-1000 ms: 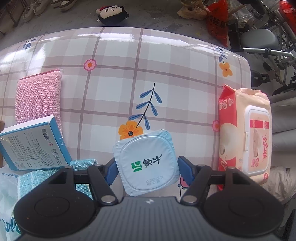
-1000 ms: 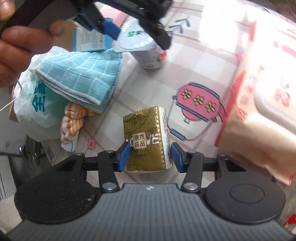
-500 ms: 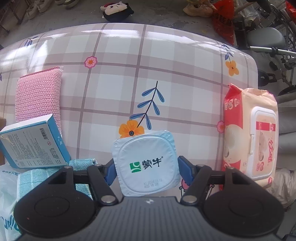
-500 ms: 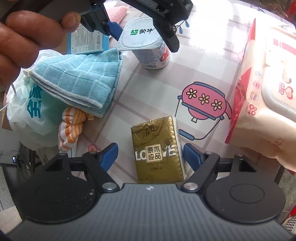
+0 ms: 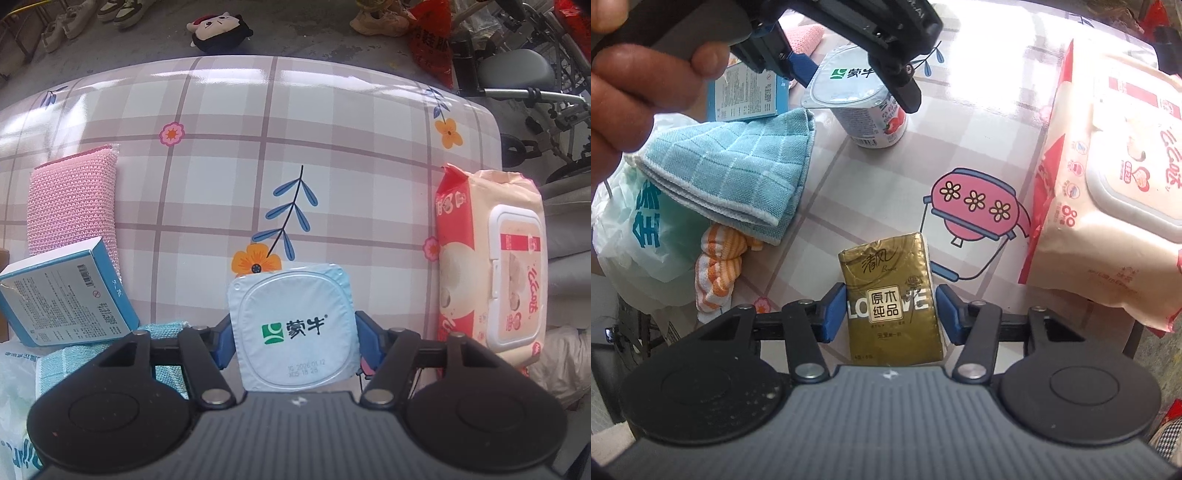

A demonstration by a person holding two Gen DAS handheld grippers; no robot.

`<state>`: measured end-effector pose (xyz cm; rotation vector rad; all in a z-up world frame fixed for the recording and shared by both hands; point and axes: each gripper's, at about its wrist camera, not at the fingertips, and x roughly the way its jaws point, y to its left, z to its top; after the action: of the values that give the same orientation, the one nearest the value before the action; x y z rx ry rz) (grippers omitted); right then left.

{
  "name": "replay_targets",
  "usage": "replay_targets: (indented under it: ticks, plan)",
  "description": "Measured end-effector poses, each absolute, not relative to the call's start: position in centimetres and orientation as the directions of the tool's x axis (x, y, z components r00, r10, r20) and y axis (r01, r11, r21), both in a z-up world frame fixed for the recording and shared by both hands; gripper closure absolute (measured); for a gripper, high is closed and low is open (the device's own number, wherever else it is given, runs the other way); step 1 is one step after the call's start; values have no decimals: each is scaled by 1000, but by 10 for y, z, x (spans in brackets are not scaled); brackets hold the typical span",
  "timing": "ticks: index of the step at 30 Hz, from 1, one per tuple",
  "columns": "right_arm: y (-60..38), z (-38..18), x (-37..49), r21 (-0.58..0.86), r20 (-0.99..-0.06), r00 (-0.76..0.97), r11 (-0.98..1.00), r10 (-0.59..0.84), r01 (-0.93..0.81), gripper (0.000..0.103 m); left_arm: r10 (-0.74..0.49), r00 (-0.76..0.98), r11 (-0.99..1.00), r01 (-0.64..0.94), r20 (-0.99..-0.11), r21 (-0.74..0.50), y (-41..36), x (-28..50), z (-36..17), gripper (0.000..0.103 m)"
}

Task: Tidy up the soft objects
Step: 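Lift and carry the yogurt cup with the left tool while the right carries the tissue pack to the box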

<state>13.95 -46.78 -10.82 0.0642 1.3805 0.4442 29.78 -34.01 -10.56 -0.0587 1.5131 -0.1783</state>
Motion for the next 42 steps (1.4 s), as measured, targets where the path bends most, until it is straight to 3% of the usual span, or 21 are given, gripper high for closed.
replay_targets:
  ticks: [12, 21, 32, 42]
  plan:
    - [-499, -77, 142, 334, -909, 222, 935, 352, -117, 52, -232, 114, 969, 119, -966, -219, -341, 287, -65, 38]
    - [-498, -26, 148, 324, -886, 338, 945, 317, -38, 52, -336, 199, 939, 149, -921, -311, -310, 275, -6, 38]
    - [-393, 61, 167, 374, -814, 453, 925, 364, -72, 52, -357, 344, 933, 80, -868, -352, -164, 261, 98, 39]
    - [-235, 103, 193, 502, -740, 436, 852, 512, -150, 52, -217, 425, 959, -78, -879, -274, 2, 233, 142, 39]
